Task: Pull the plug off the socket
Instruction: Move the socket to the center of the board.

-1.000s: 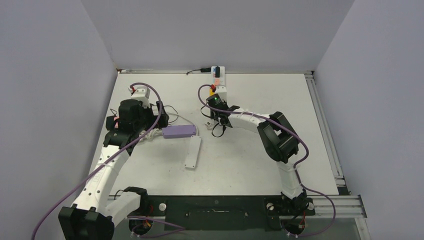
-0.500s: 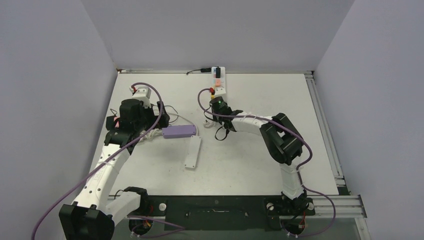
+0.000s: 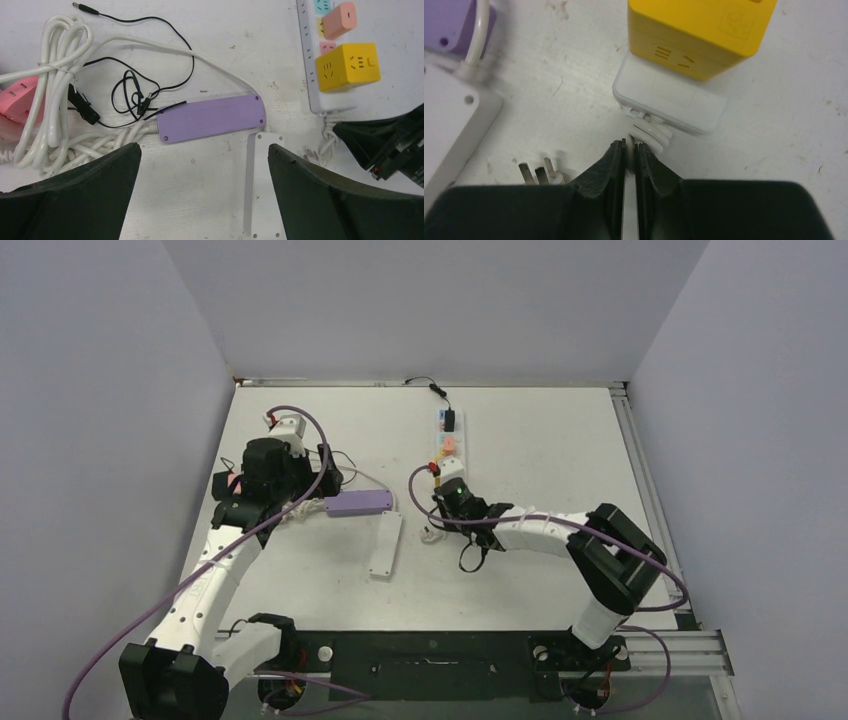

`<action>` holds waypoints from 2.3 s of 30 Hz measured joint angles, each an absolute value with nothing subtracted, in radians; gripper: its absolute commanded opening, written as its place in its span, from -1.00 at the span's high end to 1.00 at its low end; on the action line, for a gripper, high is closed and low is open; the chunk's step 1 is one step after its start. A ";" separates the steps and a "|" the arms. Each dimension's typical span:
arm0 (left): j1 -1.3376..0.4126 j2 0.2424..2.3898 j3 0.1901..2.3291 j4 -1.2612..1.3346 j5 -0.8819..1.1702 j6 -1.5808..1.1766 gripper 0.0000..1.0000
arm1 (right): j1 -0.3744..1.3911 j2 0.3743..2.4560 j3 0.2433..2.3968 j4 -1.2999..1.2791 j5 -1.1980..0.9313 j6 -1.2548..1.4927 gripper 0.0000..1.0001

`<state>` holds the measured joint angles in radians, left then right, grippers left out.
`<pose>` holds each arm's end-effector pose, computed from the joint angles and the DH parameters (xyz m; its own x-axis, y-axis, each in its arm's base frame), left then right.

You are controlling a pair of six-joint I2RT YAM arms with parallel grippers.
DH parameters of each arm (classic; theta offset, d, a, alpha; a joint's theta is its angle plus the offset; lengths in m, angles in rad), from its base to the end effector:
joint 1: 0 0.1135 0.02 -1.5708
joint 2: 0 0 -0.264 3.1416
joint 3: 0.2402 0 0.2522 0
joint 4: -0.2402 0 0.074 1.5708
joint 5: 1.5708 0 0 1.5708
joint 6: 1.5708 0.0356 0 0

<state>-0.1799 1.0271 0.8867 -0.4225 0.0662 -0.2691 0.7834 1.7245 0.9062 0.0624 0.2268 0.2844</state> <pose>0.2229 -0.0429 0.3061 -0.5682 -0.1663 -0.8059 0.0856 0.9621 -0.2589 0.2541 0.2418 0.1620 -0.6269 -0.2385 -0.7417 -0.4124 0.9093 0.0561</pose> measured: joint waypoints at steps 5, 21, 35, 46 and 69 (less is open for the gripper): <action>-0.191 1.032 0.885 -0.422 0.068 -0.270 -0.92 | 0.861 1.554 0.741 0.028 0.217 0.335 0.89; -0.209 1.044 0.885 -0.423 0.067 -0.270 -0.92 | 1.089 1.147 0.514 -0.208 0.260 0.624 -0.42; -0.270 1.058 0.931 -0.413 0.018 -0.279 -0.92 | 0.796 1.120 0.786 -0.311 0.277 0.540 -0.89; -0.326 1.222 1.208 -0.301 0.009 -0.303 -0.92 | 0.429 1.534 0.892 -0.112 -0.061 0.369 -0.80; -0.334 1.325 1.102 -0.300 0.008 -0.292 -0.92 | 0.671 1.638 0.899 0.067 0.121 0.369 -0.64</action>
